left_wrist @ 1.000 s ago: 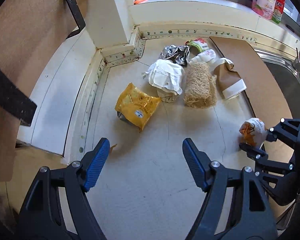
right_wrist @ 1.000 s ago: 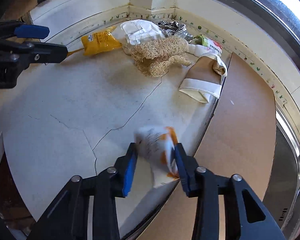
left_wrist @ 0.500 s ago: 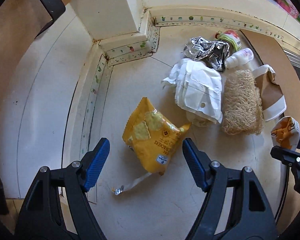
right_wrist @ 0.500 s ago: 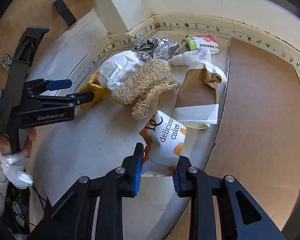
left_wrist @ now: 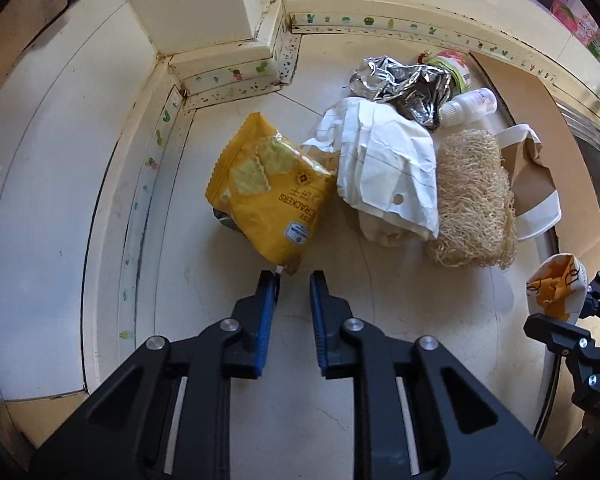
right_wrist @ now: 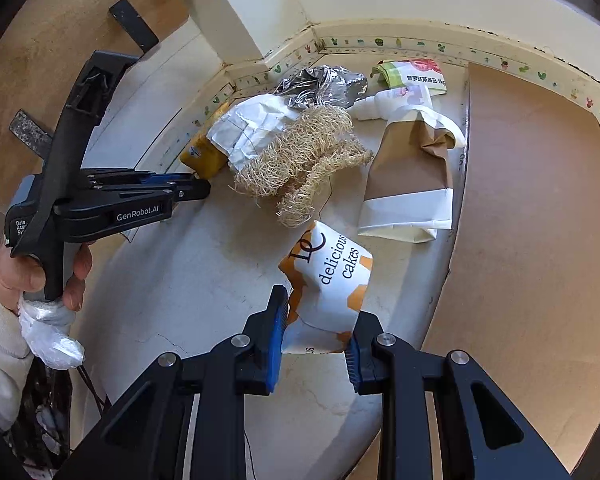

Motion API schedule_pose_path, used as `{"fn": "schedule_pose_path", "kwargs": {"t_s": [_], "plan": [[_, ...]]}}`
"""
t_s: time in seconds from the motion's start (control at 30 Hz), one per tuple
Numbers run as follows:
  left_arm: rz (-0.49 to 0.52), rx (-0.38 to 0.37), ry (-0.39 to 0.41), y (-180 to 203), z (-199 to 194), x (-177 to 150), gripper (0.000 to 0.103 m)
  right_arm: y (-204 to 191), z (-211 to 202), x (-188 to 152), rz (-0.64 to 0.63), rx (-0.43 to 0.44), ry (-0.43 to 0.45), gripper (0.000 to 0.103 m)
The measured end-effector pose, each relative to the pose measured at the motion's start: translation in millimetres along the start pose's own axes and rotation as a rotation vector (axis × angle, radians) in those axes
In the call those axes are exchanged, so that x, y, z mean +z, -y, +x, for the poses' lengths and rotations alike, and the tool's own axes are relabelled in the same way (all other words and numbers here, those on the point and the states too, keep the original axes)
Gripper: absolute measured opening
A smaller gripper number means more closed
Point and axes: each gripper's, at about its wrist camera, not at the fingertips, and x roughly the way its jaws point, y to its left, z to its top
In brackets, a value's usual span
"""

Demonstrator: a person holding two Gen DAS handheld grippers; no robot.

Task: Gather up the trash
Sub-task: 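Reach the left tool to the white paper and grasp it while the right tool holds the wrapper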

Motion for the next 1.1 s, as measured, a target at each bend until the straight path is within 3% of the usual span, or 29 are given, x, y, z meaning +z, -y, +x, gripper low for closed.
{"fn": "schedule_pose_path", "kwargs": {"t_s": [0.03, 0.23, 0.3, 0.37, 0.43, 0.6, 0.8, 1.1], "plan": [[-0.004, -0.012, 0.004, 1.3, -4.7, -1.9, 0.007, 0.1, -1.3, -1.2, 0.002, 0.002, 0.001, 0.025], [-0.041, -0.034, 0.012, 2.8, -28.2, -6.5, 0.008, -1.3, -6.3, -3.2, 0.017, 0.031, 0.016, 0.025], [-0.044, -0.043, 0.007, 4.3, -35.3, -6.6, 0.018, -1.8, -7.1, -4.1, 0.020, 0.043, 0.016, 0.025], [-0.048, -0.024, 0.026, 4.7, -44.0, -5.8, 0.045, -2.4, -8.1, -4.7, 0.023, 0.055, 0.015, 0.025], [-0.039, 0.005, 0.055, 5.8, -51.6, -4.3, 0.057, -3.2, -8.3, -5.2, 0.024, 0.064, 0.016, 0.025], [0.010, 0.073, 0.094, 6.8, -55.9, 8.2, 0.058, -4.8, -7.3, -3.9, 0.021, 0.079, 0.023, 0.025], [0.054, 0.130, 0.089, 0.2, -31.0, 33.4, 0.058, 2.5, -6.2, -2.5, 0.032, 0.087, 0.023, 0.025], [0.016, 0.067, 0.063, -11.0, -0.7, 50.5, 0.058, 19.2, -7.4, -2.8, 0.057, 0.089, 0.030, 0.025]]}}
